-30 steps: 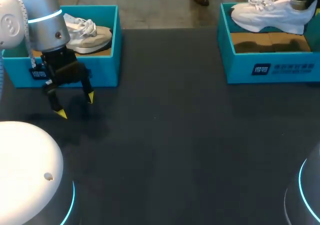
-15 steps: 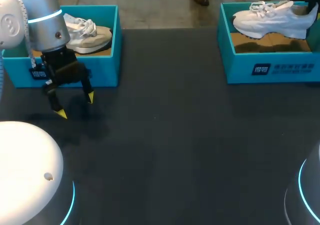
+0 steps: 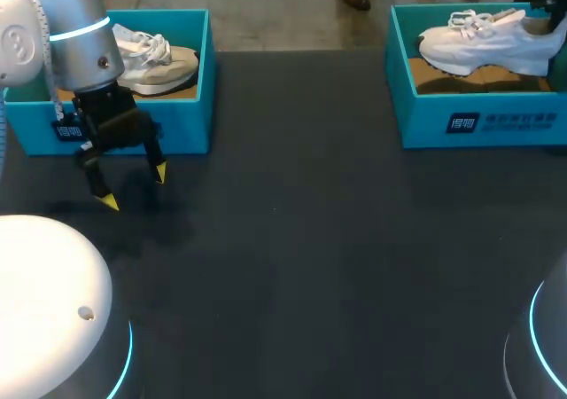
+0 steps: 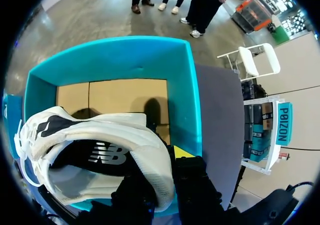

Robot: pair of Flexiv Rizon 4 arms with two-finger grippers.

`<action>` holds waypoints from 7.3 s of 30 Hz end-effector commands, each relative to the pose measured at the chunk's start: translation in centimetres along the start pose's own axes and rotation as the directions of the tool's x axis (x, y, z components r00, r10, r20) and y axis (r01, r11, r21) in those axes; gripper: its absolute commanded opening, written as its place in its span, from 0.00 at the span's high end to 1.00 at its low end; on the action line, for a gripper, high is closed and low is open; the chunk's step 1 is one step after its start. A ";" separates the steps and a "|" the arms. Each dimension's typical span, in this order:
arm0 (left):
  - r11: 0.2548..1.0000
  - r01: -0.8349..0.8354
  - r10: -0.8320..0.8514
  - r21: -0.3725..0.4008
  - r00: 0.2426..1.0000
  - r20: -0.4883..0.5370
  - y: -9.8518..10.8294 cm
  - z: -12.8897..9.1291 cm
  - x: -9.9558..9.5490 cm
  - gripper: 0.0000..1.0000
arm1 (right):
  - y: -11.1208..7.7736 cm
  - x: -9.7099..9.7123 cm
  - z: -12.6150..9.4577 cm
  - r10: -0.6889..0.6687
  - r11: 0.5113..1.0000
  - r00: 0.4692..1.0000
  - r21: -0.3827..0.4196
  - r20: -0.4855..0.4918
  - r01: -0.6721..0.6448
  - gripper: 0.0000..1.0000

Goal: Take the shoe out of the shoebox, open the shoe tongue, remove and reinsert the insole, then place the shoe into the shoebox

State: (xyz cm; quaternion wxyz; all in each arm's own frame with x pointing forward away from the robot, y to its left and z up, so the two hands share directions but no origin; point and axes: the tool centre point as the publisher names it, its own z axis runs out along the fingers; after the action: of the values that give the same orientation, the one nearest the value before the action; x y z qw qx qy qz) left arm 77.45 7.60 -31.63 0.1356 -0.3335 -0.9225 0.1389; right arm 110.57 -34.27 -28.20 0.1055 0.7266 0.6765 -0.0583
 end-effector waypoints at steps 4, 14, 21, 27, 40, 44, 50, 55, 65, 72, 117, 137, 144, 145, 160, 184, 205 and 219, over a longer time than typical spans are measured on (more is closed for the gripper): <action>1.000 0.000 0.000 -0.003 1.000 0.000 0.0 0.0 0.1 0.00 | -0.3 0.8 0.9 -0.014 1.000 1.000 0.010 0.020 0.014 1.00; 1.000 0.000 0.000 -0.003 1.000 0.000 0.0 0.0 0.1 0.00 | -1.3 1.4 2.1 0.008 1.000 0.998 0.012 0.056 -0.008 1.00; 1.000 0.000 0.000 -0.003 1.000 0.000 0.0 0.0 0.1 0.00 | -2.1 1.5 3.0 0.019 1.000 0.995 0.011 0.096 -0.020 1.00; 1.000 0.000 0.000 -0.003 1.000 0.000 0.0 0.0 0.1 0.00 | -2.7 1.8 3.3 0.014 1.000 0.995 0.009 0.099 -0.015 1.00; 1.000 0.000 0.000 -0.003 1.000 0.000 0.0 0.0 0.1 0.00 | -5.6 1.7 2.7 0.025 1.000 0.994 0.015 0.103 -0.026 1.00; 1.000 0.000 0.000 -0.003 1.000 0.000 0.0 0.0 0.1 0.00 | -6.1 1.9 2.4 0.029 0.999 0.995 0.015 0.096 -0.031 1.00; 1.000 0.000 0.000 -0.003 1.000 0.000 0.0 0.0 0.1 0.00 | -6.6 2.1 1.5 0.030 1.000 0.995 0.005 0.096 -0.031 1.00; 1.000 0.000 0.000 -0.003 1.000 0.000 0.0 0.0 0.1 0.00 | -6.8 2.4 1.7 0.026 0.999 0.995 0.016 0.092 -0.028 1.00; 1.000 0.000 0.000 -0.003 1.000 0.000 0.0 0.0 0.1 0.00 | -6.3 2.7 3.9 0.037 0.999 0.997 0.036 0.072 -0.040 1.00; 1.000 0.000 0.000 -0.003 1.000 0.000 0.0 0.0 0.1 0.00 | -5.6 1.8 3.4 0.045 0.999 0.996 0.023 0.081 -0.047 1.00; 1.000 0.000 0.000 -0.003 1.000 0.000 0.0 0.0 0.1 0.00 | -6.6 1.6 7.3 -0.028 0.998 0.998 0.059 0.050 0.025 1.00; 1.000 0.000 0.000 -0.003 1.000 0.000 0.0 0.0 0.1 0.00 | -8.1 1.8 9.4 -0.038 0.997 0.999 0.073 0.024 0.036 1.00; 1.000 0.000 0.000 -0.003 1.000 0.000 0.0 0.0 0.1 0.00 | -8.3 1.7 8.2 -0.022 0.998 1.000 0.063 0.020 0.021 0.00; 1.000 0.000 0.000 -0.003 1.000 0.000 0.0 0.0 0.1 0.00 | -8.3 1.7 7.9 -0.021 0.998 1.000 0.062 0.019 0.020 0.00; 1.000 0.000 0.000 -0.003 1.000 0.000 0.0 0.0 0.1 0.00 | -8.5 1.5 1.6 0.028 0.999 0.999 0.029 -0.018 -0.027 0.00; 1.000 0.000 0.000 -0.003 1.000 0.000 0.0 0.0 0.1 0.00 | -10.7 4.0 -9.2 0.129 0.990 0.986 0.068 -0.103 -0.123 0.00; 1.000 -0.011 0.011 -0.009 0.999 0.037 0.8 -1.1 0.2 0.00 | -12.5 4.7 -10.8 0.111 0.992 0.986 0.070 -0.121 -0.103 0.00; 0.854 -0.493 0.510 -0.166 0.857 0.076 9.8 -10.4 0.3 0.00 | -12.5 4.7 -10.8 0.111 0.992 0.986 0.070 -0.121 -0.103 0.00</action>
State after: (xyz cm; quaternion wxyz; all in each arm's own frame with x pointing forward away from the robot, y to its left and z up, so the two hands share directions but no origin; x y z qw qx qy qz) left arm 85.26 15.56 -26.42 0.0259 -0.5001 -0.8545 0.1383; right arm 98.03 -26.42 -19.71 0.0416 0.7666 0.6402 -0.0290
